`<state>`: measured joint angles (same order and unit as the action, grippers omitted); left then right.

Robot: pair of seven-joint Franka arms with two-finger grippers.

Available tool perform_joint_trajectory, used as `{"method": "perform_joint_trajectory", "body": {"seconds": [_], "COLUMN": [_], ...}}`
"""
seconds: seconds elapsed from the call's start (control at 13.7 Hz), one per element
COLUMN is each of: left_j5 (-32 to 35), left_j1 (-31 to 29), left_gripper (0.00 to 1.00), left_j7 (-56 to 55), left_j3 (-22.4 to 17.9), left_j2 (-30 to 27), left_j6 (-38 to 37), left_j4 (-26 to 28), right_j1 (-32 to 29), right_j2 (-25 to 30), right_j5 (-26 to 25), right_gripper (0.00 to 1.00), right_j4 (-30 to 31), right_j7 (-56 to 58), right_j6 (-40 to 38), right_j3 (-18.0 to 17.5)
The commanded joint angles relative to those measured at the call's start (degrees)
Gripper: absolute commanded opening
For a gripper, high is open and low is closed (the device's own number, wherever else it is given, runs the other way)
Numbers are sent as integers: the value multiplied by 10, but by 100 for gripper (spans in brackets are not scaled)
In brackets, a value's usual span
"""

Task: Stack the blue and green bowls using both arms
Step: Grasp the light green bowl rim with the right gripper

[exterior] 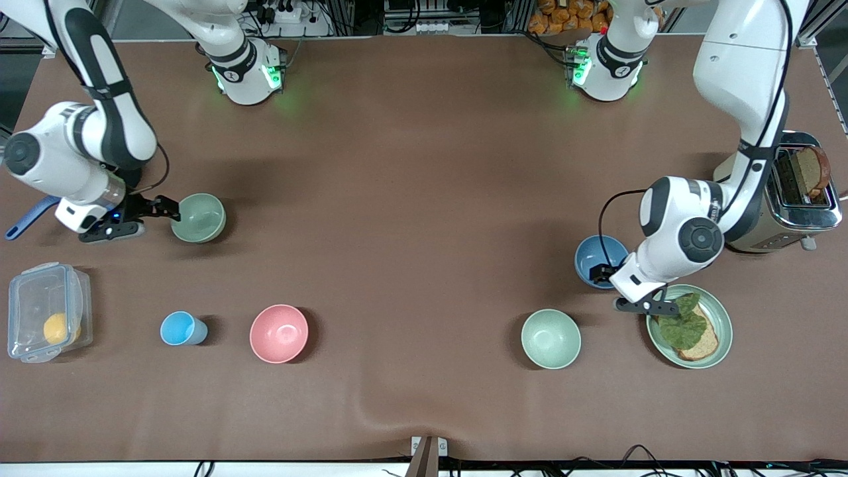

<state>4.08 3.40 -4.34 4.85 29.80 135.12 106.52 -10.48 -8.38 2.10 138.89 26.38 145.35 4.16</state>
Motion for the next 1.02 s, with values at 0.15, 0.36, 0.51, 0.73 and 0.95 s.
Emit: {"method": "perform_joint_trajectory", "body": {"seconds": [0.15,0.36,0.51,0.73,0.95], "left_j5": [14,14,13,13,13], "left_j1": [-15,-13,-13,-13,-13], "left_gripper": [100,100,100,100,100], "left_j7": [6,5,4,4,3], "left_j3": [3,3,4,4,3], "left_j2": [-11,-11,-8,-4,5], "left_j6": [-1,-1,-4,-6,-6], "left_j4": [4,4,4,11,13], "right_j1": [-7,-6,-5,-3,15], "right_j2": [-29,-30,-30,-10,16], "right_j5": [12,12,12,29,105], "right_gripper": [55,0,0,0,0], "right_j4": [39,39,37,26,-2], "right_j7": [41,40,35,29,27], "right_j6": [100,101,96,50,-31], "right_j3": [-6,-7,-8,-16,-22]}}
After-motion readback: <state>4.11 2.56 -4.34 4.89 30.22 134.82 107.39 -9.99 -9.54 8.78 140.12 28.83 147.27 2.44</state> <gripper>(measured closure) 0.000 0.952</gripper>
